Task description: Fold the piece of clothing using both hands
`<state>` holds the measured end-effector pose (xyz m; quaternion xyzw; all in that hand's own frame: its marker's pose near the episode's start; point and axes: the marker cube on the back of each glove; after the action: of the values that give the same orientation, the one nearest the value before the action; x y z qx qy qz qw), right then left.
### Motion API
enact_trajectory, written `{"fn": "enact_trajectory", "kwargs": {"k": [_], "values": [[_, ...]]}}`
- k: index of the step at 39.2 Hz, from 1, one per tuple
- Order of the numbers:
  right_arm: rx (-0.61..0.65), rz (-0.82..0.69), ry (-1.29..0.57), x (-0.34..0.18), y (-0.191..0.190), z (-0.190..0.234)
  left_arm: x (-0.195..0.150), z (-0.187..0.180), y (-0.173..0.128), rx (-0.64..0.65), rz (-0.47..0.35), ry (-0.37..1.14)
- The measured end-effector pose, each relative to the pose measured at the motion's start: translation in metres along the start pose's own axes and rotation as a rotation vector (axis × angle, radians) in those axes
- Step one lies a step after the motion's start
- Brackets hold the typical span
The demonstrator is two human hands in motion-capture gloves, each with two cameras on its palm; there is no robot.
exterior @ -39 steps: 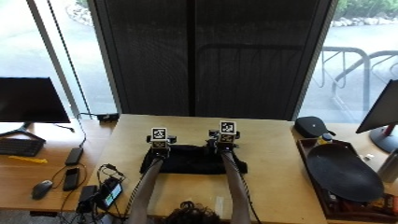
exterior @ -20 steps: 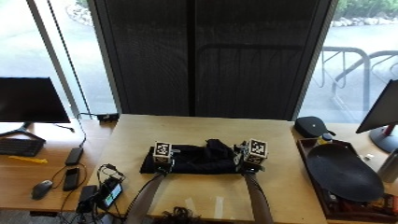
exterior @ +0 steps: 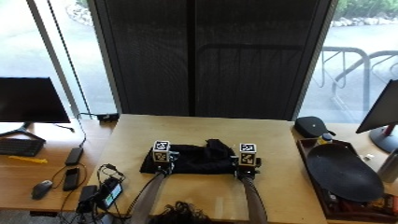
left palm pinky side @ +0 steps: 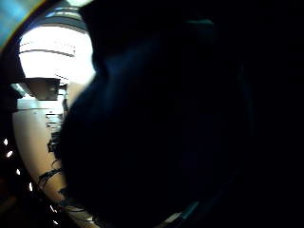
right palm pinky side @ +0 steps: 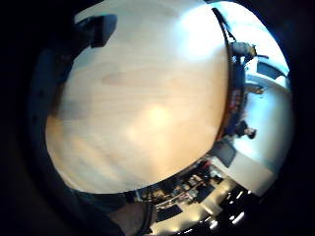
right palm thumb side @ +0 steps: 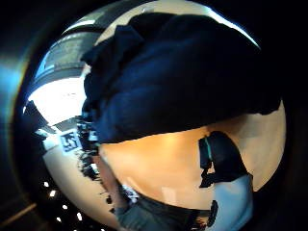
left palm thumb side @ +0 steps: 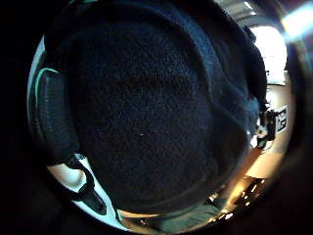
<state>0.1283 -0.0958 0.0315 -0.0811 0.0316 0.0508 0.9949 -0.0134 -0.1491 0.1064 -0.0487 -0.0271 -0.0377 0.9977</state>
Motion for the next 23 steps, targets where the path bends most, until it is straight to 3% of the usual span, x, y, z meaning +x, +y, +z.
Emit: {"fn": "enact_trajectory", "kwargs": {"k": [5,10,14,19,23], "values": [[0.125,-0.08,0.019,-0.012,-0.015,0.003,0.001,0.001,0.002,-0.019,0.017,0.042],[0.147,0.1,0.07,0.004,-0.015,0.009,0.001,0.002,0.005,-0.045,0.0,0.043],[0.248,0.191,-0.036,0.012,-0.025,0.011,-0.001,0.004,0.005,-0.048,-0.025,0.036],[0.371,0.264,-0.193,0.02,-0.039,0.008,-0.001,0.004,0.008,-0.068,-0.033,0.047],[0.443,0.267,-0.216,0.019,-0.044,-0.003,0.003,0.004,0.007,-0.064,-0.019,0.067]]}}
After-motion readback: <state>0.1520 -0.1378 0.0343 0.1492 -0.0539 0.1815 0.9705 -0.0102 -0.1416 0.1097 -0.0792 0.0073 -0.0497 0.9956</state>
